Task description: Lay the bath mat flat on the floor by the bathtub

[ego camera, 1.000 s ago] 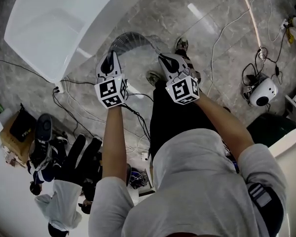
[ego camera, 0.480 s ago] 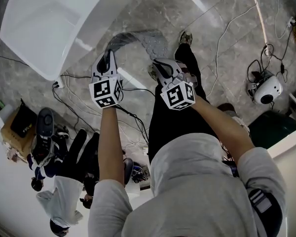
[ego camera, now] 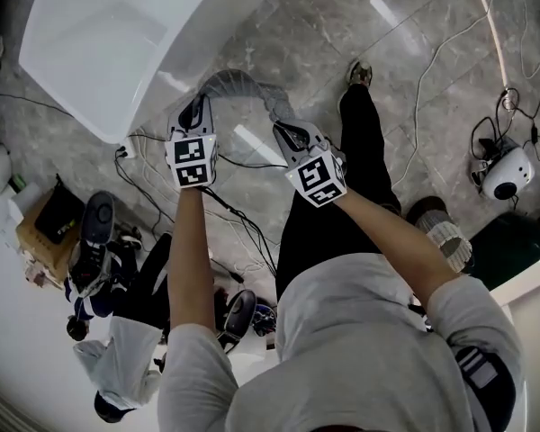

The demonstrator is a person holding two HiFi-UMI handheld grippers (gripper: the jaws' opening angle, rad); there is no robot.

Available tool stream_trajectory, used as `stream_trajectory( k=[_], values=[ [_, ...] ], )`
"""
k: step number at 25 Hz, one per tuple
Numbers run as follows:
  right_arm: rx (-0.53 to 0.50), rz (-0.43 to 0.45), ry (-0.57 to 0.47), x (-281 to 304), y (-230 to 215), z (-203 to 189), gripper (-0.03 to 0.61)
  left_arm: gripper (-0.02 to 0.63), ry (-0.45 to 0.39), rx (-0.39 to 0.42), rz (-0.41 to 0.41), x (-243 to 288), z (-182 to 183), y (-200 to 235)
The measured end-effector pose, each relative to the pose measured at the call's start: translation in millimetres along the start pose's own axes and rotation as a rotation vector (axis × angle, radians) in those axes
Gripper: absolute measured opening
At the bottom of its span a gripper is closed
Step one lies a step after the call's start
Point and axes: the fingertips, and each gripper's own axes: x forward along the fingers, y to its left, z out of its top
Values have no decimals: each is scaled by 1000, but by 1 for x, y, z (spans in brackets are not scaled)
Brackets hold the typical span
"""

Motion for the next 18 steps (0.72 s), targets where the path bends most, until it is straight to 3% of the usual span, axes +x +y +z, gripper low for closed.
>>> stream_trajectory(
  k=[7,11,18],
  values=[
    [4,-150,49,27,-102,-32,23,23,-26,146,-67,93,20,-23],
    [25,-200,39,24,-142,-37,23,23,-84,113,-95,134,47,-43],
    [120,-293,13,10,-211,-42,23,23,-112,149,-155,180,91,-78]
  ],
)
